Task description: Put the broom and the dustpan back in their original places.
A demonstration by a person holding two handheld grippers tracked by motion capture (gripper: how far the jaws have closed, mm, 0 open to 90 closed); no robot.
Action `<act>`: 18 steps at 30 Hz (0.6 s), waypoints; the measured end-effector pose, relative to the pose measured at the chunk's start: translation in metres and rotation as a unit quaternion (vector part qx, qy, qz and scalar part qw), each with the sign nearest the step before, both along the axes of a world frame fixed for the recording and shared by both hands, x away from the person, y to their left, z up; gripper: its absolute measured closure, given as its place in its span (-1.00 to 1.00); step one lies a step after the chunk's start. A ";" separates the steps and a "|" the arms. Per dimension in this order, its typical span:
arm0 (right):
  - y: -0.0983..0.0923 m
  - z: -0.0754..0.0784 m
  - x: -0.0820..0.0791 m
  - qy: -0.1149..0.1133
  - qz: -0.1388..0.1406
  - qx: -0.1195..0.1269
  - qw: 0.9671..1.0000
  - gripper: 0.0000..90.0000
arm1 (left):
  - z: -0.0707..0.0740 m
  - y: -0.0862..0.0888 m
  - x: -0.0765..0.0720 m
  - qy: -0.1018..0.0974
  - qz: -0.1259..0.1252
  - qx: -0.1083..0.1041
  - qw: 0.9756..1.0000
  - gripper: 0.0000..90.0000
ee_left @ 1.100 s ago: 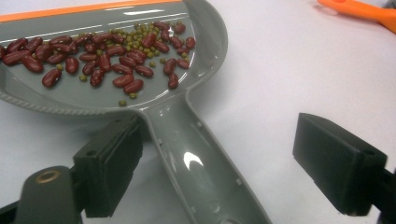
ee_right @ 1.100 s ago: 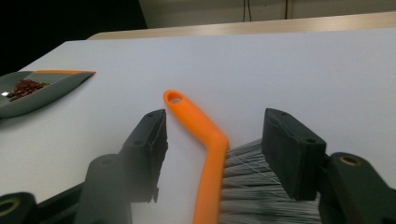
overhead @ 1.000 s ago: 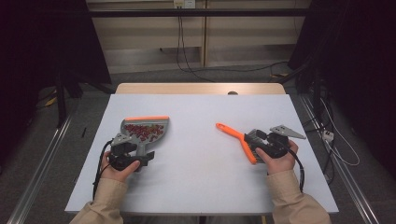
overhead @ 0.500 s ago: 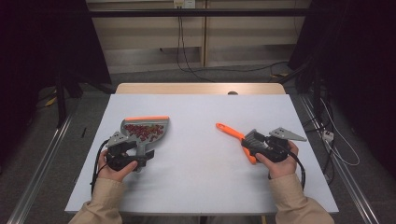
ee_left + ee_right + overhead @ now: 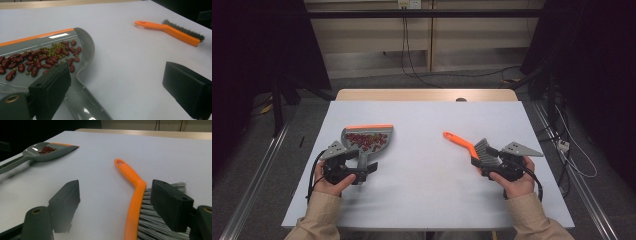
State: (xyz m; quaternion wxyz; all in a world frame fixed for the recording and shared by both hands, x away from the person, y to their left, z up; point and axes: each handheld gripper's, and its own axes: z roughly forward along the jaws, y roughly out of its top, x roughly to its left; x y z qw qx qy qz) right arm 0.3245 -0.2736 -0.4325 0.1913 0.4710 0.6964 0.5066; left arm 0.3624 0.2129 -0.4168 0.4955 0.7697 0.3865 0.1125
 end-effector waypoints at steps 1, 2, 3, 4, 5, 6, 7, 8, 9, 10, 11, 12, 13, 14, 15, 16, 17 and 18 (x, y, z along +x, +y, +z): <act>0.000 0.000 -0.001 0.000 0.002 -0.003 1.000 -0.48 | 0.000 0.001 -0.001 0.000 -0.002 0.001 1.000 -0.84; 0.000 0.000 -0.001 0.000 0.002 -0.003 1.000 -0.49 | 0.000 0.001 -0.001 -0.001 -0.004 0.000 1.000 -0.84; 0.000 -0.001 -0.002 -0.001 0.004 -0.005 1.000 -0.50 | 0.000 0.001 -0.002 0.000 -0.004 0.002 1.000 -0.84; 0.000 -0.001 -0.003 0.000 0.005 -0.006 1.000 -0.51 | 0.000 0.003 -0.002 0.001 -0.006 0.003 1.000 -0.84; 0.000 -0.001 -0.004 0.001 0.007 -0.011 1.000 -0.52 | 0.000 0.003 -0.002 0.002 -0.006 -0.001 1.000 -0.84; 0.000 -0.001 -0.005 -0.001 0.010 -0.014 1.000 -0.53 | -0.001 0.005 -0.003 0.003 -0.007 0.000 1.000 -0.84; 0.000 -0.002 -0.006 0.001 0.012 -0.017 1.000 -0.54 | -0.001 0.005 -0.003 0.003 -0.008 -0.002 1.000 -0.84; 0.000 -0.002 -0.006 -0.001 0.013 -0.018 1.000 -0.54 | -0.001 0.006 -0.004 0.002 -0.008 -0.001 1.000 -0.84; -0.001 -0.003 -0.007 -0.002 0.013 -0.019 1.000 -0.54 | -0.001 0.007 -0.004 0.000 -0.010 -0.002 1.000 -0.84; -0.001 -0.003 -0.008 0.000 0.014 -0.019 1.000 -0.54 | -0.001 0.008 -0.005 0.001 -0.010 -0.004 1.000 -0.84; -0.002 -0.003 -0.009 0.000 0.015 -0.019 1.000 -0.55 | -0.001 0.009 -0.005 0.001 -0.012 -0.004 1.000 -0.84; -0.002 -0.004 -0.009 0.000 0.015 -0.018 1.000 -0.55 | -0.002 0.010 -0.006 0.002 -0.012 -0.008 1.000 -0.84; -0.002 -0.004 -0.010 0.001 0.015 -0.020 1.000 -0.55 | -0.003 0.011 -0.007 0.003 -0.012 -0.005 1.000 -0.84; -0.003 -0.005 -0.011 0.000 0.015 -0.021 1.000 -0.55 | -0.004 0.011 -0.007 0.003 -0.011 -0.006 1.000 -0.84; -0.003 -0.005 -0.011 0.000 0.016 -0.021 1.000 -0.55 | -0.005 0.012 -0.008 0.003 -0.013 -0.003 1.000 -0.84; -0.004 -0.005 -0.012 0.001 0.015 -0.020 1.000 -0.55 | -0.006 0.013 -0.008 0.002 -0.013 -0.004 1.000 -0.84; -0.004 -0.005 -0.013 0.001 0.017 -0.022 1.000 -0.55 | -0.006 0.014 -0.009 0.002 -0.013 -0.002 1.000 -0.84; -0.004 -0.006 -0.013 0.000 0.018 -0.023 1.000 -0.55 | -0.006 0.015 -0.010 0.003 -0.013 -0.006 1.000 -0.84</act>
